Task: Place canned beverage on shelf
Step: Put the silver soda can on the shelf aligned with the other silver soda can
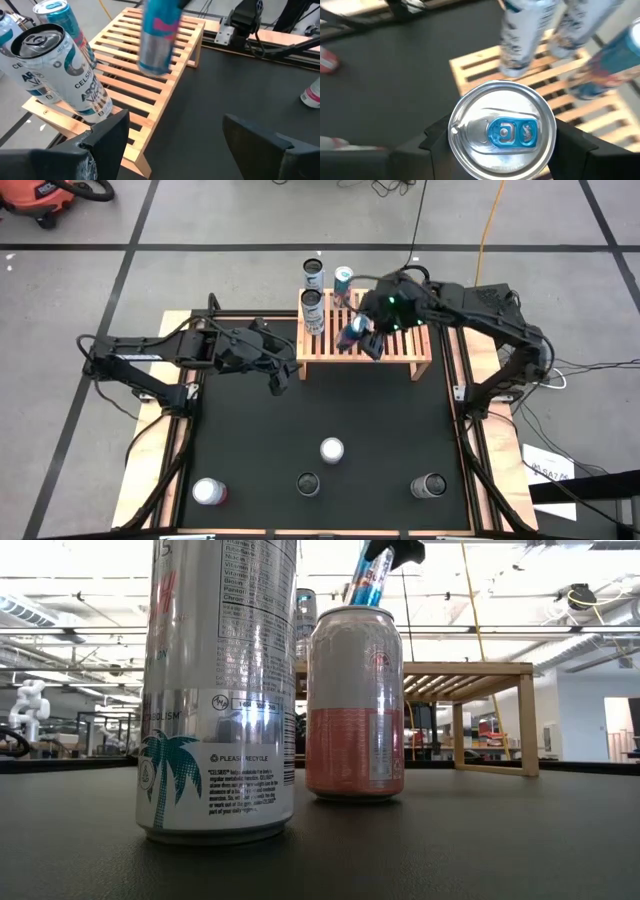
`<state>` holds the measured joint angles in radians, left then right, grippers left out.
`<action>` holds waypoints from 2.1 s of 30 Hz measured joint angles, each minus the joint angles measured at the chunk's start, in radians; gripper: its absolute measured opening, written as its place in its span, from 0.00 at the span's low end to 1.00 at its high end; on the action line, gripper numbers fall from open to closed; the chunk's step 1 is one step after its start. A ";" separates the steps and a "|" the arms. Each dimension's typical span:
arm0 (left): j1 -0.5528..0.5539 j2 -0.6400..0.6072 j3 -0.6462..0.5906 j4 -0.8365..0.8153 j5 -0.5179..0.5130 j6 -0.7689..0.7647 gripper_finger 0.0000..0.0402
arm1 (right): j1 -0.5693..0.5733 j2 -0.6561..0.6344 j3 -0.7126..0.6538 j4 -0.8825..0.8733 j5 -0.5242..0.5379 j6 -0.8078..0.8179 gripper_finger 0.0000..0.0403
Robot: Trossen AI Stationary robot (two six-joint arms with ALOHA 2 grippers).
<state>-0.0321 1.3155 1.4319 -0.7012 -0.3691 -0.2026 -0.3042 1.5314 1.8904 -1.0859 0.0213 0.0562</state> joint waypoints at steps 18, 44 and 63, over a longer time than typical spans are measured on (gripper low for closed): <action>0.000 0.003 0.000 0.004 -0.055 -0.103 0.79 | -0.156 0.315 0.343 -0.284 0.001 -0.244 0.57; 0.032 0.003 0.000 0.005 -0.058 -0.108 0.79 | -0.181 0.373 0.348 -0.208 -0.078 -0.229 0.62; 0.032 0.003 -0.001 0.004 -0.054 -0.135 0.79 | -0.182 0.344 0.343 -0.177 0.004 -0.251 0.75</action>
<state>-0.0002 1.3186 1.4311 -0.6968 -0.4229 -0.3378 -0.4858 1.8750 2.2335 -1.2633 0.0251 -0.1951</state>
